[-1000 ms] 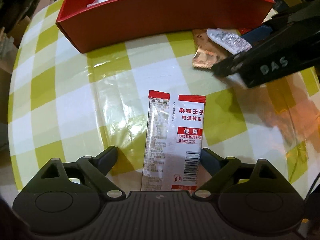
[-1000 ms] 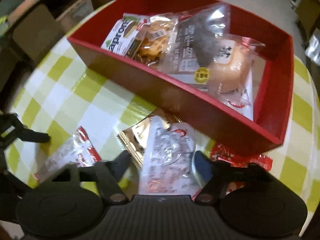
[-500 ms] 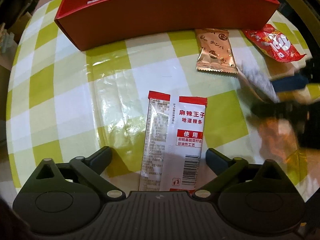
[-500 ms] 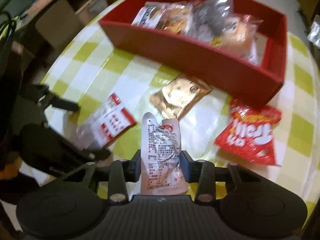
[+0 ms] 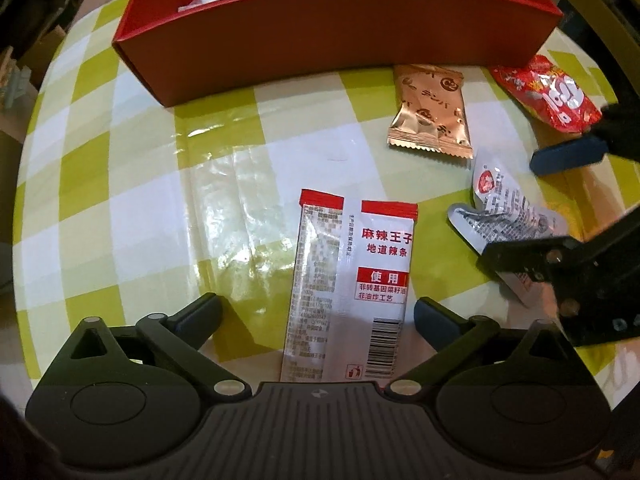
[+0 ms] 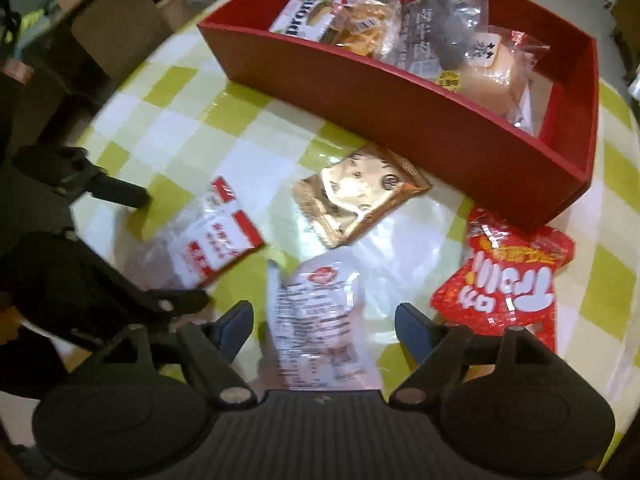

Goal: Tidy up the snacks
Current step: 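Close the right gripper on the white printed sachet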

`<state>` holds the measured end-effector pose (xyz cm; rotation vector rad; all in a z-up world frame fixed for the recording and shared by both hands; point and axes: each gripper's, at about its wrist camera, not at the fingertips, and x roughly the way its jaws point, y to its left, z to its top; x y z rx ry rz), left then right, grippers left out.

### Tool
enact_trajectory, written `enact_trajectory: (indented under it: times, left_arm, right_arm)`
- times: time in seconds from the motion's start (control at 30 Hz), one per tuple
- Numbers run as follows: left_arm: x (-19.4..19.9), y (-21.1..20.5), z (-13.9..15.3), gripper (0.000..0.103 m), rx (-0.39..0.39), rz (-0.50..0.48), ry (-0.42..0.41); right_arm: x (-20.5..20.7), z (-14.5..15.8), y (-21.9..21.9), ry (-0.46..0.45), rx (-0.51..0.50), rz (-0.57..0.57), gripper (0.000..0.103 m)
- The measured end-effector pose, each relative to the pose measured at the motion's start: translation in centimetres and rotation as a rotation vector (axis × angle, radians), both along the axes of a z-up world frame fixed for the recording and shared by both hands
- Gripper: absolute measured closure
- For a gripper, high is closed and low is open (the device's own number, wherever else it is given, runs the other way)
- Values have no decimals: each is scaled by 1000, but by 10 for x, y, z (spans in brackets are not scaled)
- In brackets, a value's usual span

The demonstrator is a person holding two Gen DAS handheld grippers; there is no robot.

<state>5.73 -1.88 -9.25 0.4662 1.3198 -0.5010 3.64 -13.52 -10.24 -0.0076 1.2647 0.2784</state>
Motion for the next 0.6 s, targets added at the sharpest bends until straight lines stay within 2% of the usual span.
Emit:
enact_trajectory:
  times: [0.1,0.23,0.33,0.4,0.5,0.6]
  left_arm:
    - [0,3,0,0,31,0,-3]
    - [0,12,4,0,65,-4,-17]
    - [1,18,4,0,56,10,-7]
    - [3,19,2,0,58,17,0]
    - [5,16,2,0,51,19,1]
    - [5,7,2,0,42,9,-2]
  right_arm:
    - [0,-5,11,-24,-129,32,18]
    - [-7,-7,30,-16,-140,102,19]
    - [-7,-12,39,-42,-202,111,17]
    - [-5,-12,34,-43,-197,89,22]
    - [-5,-9,27,-47,-191,54,42]
    - [-9,-3,9,-30,-159,16,43]
